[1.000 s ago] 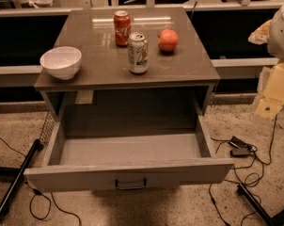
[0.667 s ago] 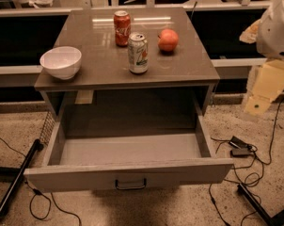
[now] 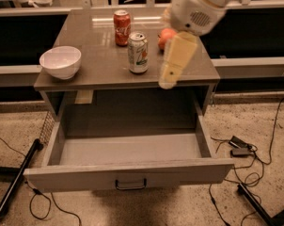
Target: Place 7up can into top drawer
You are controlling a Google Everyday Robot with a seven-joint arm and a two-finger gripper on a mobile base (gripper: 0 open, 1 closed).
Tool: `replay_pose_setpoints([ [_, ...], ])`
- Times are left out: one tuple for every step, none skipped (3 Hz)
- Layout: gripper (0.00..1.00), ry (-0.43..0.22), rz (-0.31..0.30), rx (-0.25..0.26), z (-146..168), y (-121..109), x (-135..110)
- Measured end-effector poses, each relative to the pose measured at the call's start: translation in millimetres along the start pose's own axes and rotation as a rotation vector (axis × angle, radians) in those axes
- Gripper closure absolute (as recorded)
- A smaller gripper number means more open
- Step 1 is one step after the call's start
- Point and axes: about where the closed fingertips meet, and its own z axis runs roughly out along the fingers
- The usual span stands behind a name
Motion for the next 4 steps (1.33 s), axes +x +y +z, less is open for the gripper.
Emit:
replay_pose_setpoints([
  [0.0,-0.013,-0.021,0.0,3,-4,-13],
  [0.0,-0.009,-0.017,0.002,2,-2,-10],
  [0.0,-0.061,-0.034,0.012,6,-28,-16],
  [0.0,-0.179,-0.032,0.062,10,-74,-16],
])
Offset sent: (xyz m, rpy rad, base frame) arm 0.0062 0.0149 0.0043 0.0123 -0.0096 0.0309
